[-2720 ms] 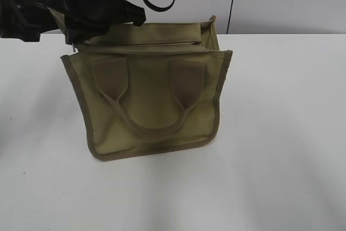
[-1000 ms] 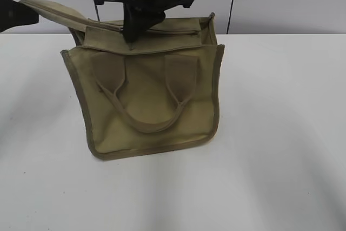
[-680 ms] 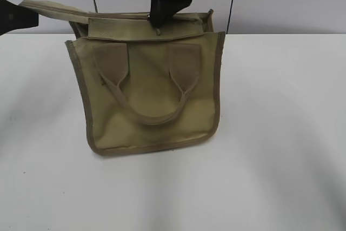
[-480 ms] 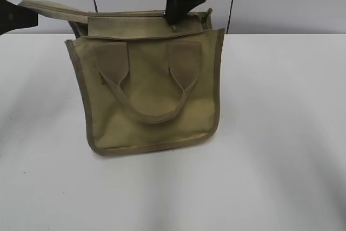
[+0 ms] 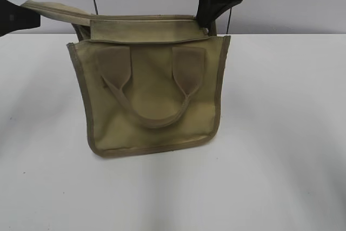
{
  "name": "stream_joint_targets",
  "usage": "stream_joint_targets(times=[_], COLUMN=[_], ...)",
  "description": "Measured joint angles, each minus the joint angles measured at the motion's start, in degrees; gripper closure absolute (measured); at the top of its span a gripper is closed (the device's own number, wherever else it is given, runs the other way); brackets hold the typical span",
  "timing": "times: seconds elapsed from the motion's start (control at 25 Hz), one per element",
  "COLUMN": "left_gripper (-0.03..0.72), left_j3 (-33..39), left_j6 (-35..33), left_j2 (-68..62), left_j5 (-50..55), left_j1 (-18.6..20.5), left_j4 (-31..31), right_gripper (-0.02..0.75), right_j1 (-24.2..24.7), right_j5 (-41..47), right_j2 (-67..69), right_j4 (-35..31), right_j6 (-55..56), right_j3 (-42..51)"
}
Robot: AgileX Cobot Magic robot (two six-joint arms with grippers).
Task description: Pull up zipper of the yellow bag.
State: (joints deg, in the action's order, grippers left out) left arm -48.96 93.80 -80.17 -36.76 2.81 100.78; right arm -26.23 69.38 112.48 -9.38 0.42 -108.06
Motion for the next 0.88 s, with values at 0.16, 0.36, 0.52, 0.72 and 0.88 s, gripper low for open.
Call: stream_joint_targets(times=[0.16,0.36,0.52,0.72,0.88], left_gripper=[0.533,0.155,0.181,0.195,0.200], left_j3=[0.0,0.6,2.8,7.5,12.2], left_j6=[0.1,3.8,5.8,7.8,9.7], left_j2=[0.0,0.0,1.1,7.8,12.2], left_j5=[-0.1,0.0,2.4,11.7,17.9], left_j1=[0.1,0.2,0.2,0.2,0.2], left_j4=[-0.1,-0.2,-0.2,-0.3,-0.6], right_gripper=[0.612,0.244,0.179,0.171,0.170], right_j1=[0.7,1.0,0.1,-3.1,-5.2], right_j5=[0.2,0.3,0.3,0.3,-0.3], right_j2=[-0.8,-2.4,-6.1,-14.0,-21.3], right_j4=[-0.7,-2.2,0.1,6.1,8.0], right_j6=[-1.1,-4.0,-4.3,-3.0,-0.4], right_j3=[0.1,0.1,0.9,8.1,18.7])
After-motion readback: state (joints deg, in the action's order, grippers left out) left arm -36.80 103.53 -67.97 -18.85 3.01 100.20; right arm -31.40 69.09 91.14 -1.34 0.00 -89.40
